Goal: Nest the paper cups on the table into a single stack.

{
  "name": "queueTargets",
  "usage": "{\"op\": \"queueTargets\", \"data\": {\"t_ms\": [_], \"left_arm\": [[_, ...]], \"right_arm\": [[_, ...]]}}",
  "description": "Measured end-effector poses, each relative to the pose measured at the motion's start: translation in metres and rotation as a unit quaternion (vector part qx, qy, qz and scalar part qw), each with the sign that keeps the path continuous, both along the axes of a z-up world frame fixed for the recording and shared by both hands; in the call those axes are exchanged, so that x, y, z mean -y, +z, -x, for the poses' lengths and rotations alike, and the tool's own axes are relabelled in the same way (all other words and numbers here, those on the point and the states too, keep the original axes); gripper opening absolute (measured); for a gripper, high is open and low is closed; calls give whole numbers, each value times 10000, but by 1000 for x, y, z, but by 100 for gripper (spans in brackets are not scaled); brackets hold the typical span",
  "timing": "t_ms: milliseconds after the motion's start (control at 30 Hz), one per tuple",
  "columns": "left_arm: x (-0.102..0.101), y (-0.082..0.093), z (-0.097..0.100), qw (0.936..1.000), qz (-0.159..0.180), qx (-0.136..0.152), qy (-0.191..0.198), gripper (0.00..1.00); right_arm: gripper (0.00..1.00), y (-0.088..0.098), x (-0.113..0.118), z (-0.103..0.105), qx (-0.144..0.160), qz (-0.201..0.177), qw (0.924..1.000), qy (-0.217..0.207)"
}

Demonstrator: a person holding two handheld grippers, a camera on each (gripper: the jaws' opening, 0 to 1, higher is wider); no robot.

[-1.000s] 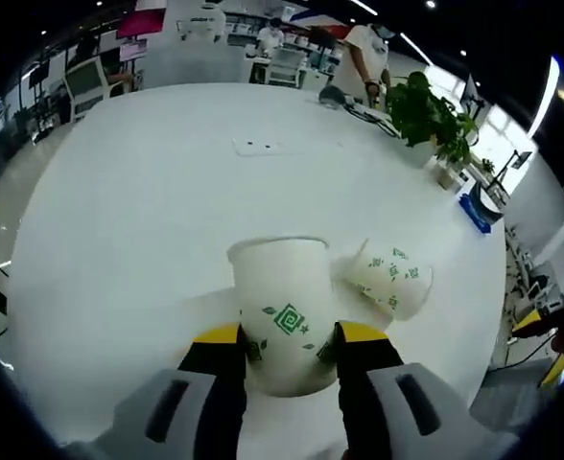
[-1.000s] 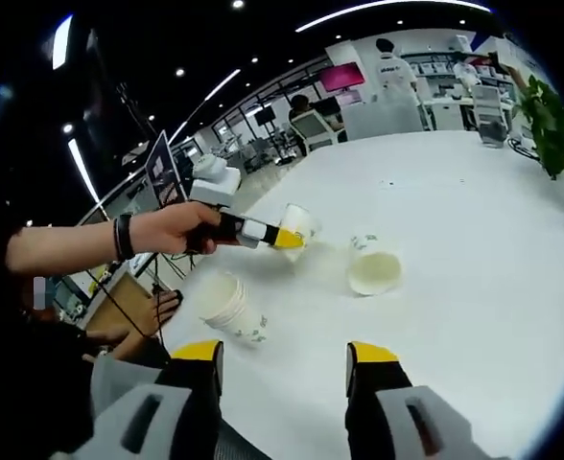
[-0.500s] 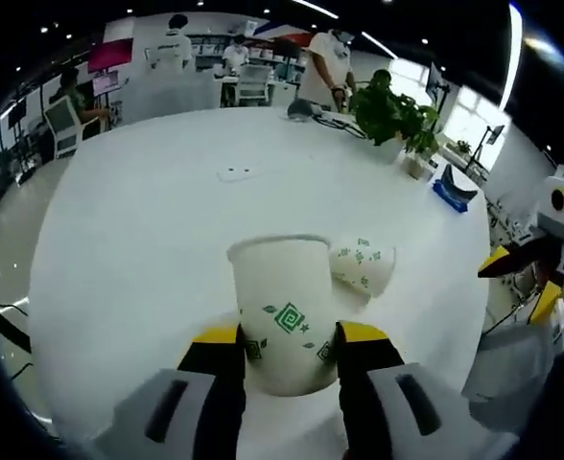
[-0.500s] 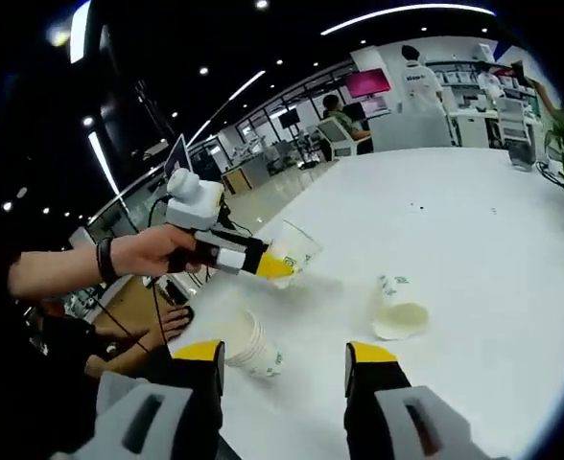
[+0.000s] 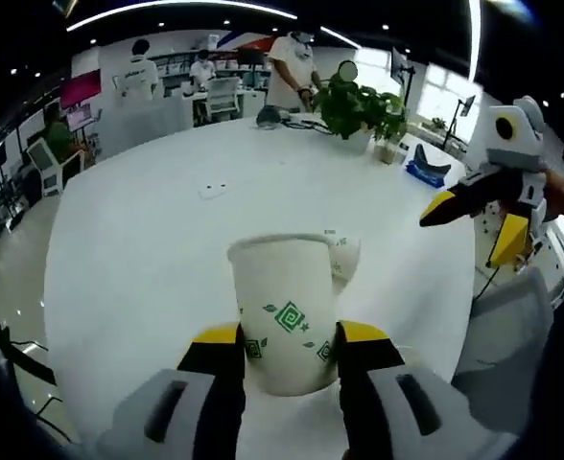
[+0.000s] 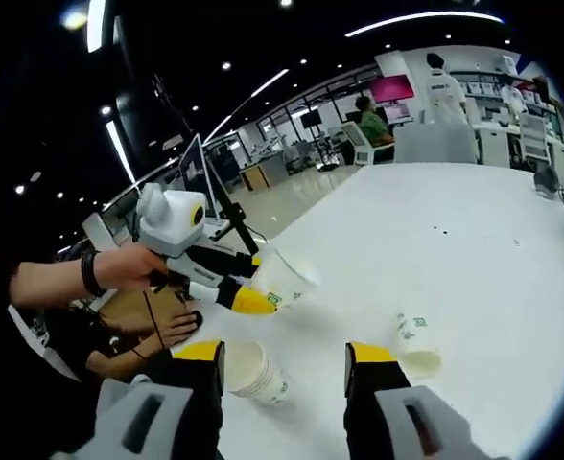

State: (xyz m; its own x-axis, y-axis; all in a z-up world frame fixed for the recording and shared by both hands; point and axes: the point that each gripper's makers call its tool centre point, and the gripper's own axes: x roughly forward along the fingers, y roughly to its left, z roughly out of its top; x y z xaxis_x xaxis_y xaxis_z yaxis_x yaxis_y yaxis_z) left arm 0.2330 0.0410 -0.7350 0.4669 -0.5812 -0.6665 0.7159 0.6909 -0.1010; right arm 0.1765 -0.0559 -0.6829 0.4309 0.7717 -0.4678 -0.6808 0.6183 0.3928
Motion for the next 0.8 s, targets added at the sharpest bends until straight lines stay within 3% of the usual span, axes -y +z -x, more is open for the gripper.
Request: {"op": "queueTargets", "data": {"t_ms": [167, 300, 400, 467, 667, 733, 800], "left_arm": [[5, 8, 10, 9976, -380, 331, -474, 36], [17, 18, 25, 9920, -564, 598, -954, 36], [28, 23, 33, 9838, -605, 912, -1419, 36], [34, 24, 41, 9805, -649, 997, -1561, 36], [47, 33, 53, 9721, -605, 1267, -1879, 36], [49, 39, 52, 9638, -724, 1561, -2037, 36], [53, 41, 58, 9587, -769, 1657, -2182, 36]], "right_arm": [[49, 9, -13, -1, 41, -25, 9999, 136], [49, 12, -24, -5, 44, -71, 9997, 238], [49, 19, -36, -3, 30, -161, 9994, 311], [48, 15, -40, -9, 23, -168, 9991, 382], [47, 15, -51, -1, -114, -198, 9977, 635], [46, 17, -53, 6, -154, -182, 9974, 683], [43, 17, -55, 8, -221, -210, 9969, 732]]}}
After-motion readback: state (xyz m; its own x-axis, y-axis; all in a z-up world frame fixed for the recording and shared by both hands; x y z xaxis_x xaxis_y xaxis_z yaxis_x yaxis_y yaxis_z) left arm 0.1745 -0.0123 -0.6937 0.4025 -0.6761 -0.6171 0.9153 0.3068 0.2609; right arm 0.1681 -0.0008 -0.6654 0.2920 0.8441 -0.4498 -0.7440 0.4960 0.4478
